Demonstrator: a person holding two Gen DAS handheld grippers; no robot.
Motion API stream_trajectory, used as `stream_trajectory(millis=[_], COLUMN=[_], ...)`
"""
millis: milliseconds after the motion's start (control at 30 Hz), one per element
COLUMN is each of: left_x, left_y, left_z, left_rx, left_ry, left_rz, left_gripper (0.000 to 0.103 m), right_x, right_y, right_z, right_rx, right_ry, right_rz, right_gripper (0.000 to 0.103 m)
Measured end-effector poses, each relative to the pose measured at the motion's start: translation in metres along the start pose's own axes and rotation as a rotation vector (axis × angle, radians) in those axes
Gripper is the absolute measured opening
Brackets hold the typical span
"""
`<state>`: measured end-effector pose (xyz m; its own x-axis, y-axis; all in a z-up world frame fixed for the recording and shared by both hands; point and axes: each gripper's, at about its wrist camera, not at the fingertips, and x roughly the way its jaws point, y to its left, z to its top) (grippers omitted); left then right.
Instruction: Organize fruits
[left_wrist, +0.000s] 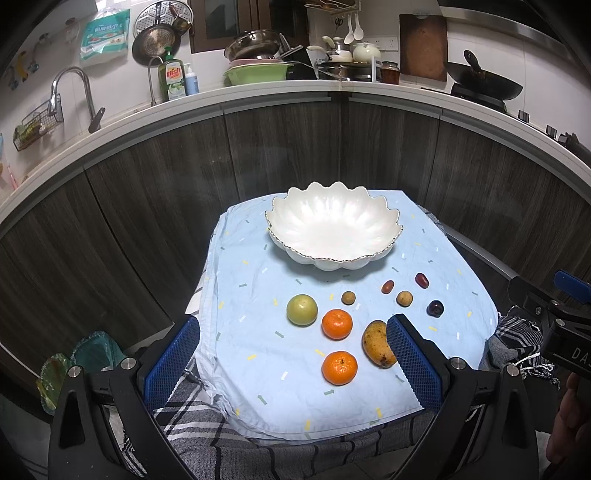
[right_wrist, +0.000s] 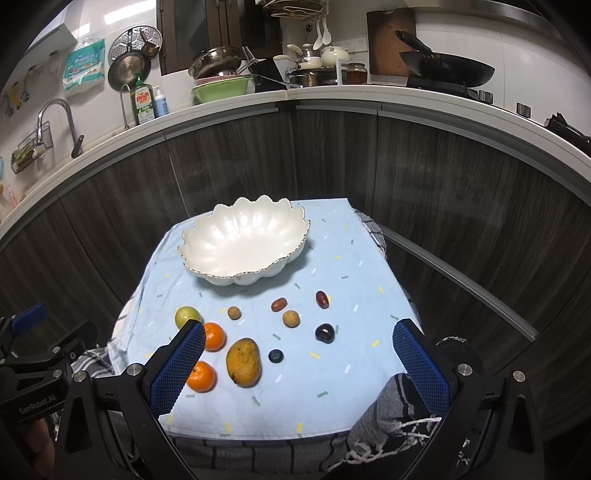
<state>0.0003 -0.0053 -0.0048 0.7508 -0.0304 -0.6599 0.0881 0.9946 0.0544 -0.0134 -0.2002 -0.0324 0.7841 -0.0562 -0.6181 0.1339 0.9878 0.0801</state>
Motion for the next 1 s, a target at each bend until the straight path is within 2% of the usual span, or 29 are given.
stream_trajectory(millis=[1000], left_x=[0.0055], left_y=[-0.0033], left_z=[-0.0023], left_rx=[0.014], left_ry=[0.015], left_rz=[0.000], left_gripper=[0.103], right_x=[0.0057], right_y=[-0.0012], right_z=[-0.0022], right_rx=[0.005], right_ry=[0.012], right_rz=[0.007], right_gripper=[0.103])
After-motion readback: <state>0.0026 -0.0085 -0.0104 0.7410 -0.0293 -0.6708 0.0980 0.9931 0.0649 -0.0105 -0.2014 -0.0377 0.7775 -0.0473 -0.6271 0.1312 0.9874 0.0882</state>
